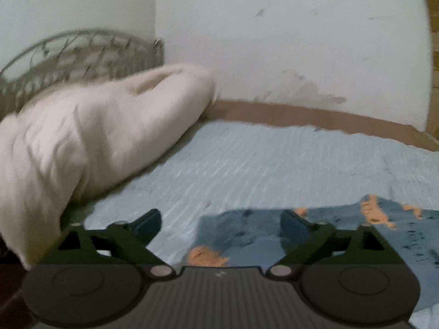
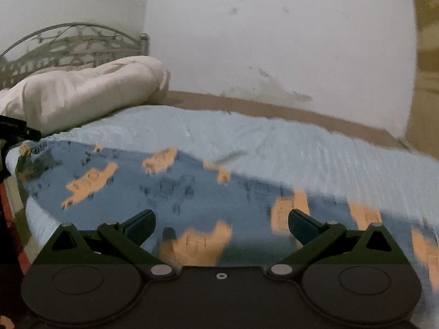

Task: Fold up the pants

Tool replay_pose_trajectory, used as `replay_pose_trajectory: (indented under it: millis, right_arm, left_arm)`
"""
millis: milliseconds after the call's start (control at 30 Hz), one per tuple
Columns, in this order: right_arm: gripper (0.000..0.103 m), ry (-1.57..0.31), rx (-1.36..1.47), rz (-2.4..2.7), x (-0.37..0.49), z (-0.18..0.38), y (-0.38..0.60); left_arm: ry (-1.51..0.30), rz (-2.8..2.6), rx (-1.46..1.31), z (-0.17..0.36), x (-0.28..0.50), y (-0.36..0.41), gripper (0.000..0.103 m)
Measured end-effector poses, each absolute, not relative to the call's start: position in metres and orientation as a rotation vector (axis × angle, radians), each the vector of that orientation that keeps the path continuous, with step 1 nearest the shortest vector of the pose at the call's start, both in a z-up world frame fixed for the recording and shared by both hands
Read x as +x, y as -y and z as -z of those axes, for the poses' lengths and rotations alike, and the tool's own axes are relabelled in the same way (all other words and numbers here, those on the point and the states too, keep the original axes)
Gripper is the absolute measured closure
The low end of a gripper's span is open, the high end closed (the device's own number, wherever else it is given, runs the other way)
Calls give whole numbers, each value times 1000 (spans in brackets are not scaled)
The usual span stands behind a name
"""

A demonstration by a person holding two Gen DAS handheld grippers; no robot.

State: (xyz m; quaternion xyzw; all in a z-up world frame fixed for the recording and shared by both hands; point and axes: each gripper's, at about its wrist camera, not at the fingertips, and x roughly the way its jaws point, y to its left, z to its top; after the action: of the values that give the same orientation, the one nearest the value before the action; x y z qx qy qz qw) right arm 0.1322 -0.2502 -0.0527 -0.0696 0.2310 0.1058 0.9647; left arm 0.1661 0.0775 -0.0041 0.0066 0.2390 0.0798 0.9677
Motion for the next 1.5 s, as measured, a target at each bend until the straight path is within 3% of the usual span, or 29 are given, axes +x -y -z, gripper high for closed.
replay_pose_trajectory:
  millis: [267, 400, 567, 867, 1100, 1500]
  right_arm:
    - [1, -614, -282, -427, 267, 48, 200]
    - [1, -653, -368, -421, 311, 62, 180]
    - [1, -643, -383, -261, 336, 72, 184]
    - [1, -555, -333, -231, 234, 53, 224]
    - [1, -468, -272, -40, 107, 79, 288]
    - [1, -454, -184, 396, 57, 67, 416]
  left_arm:
    - [-571, -67, 36, 32, 192, -26, 1]
    - [-693, -179, 149, 56, 211, -21, 1]
    - [-683, -158, 147, 57, 208, -23, 1]
    - [-624, -71, 56, 30, 188, -6, 1]
    - [-696, -6, 164, 58, 184, 39, 1]
    - [-675, -7, 187, 46, 177, 59, 1]
